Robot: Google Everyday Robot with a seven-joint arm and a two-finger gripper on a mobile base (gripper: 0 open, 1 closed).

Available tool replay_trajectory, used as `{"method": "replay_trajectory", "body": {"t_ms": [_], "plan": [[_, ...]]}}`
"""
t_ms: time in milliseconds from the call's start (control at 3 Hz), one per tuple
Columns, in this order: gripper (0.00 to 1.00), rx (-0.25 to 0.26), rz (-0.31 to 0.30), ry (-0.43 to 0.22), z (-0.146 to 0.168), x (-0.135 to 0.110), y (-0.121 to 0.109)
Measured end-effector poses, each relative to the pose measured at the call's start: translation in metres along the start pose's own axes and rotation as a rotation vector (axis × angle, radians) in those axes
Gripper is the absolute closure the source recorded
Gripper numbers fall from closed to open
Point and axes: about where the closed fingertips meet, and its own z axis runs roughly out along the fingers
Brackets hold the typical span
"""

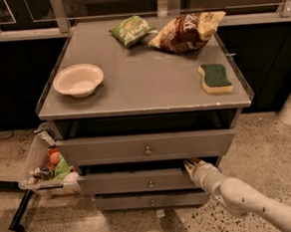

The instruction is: Open middle drawer

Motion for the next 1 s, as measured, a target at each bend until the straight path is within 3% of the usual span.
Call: {"method": "replay_trajectory", "body": {"t_ms": [1000], "plan": [[1.0, -0.021, 0.023, 0.023, -0.0057, 0.0017, 0.0027]]}}
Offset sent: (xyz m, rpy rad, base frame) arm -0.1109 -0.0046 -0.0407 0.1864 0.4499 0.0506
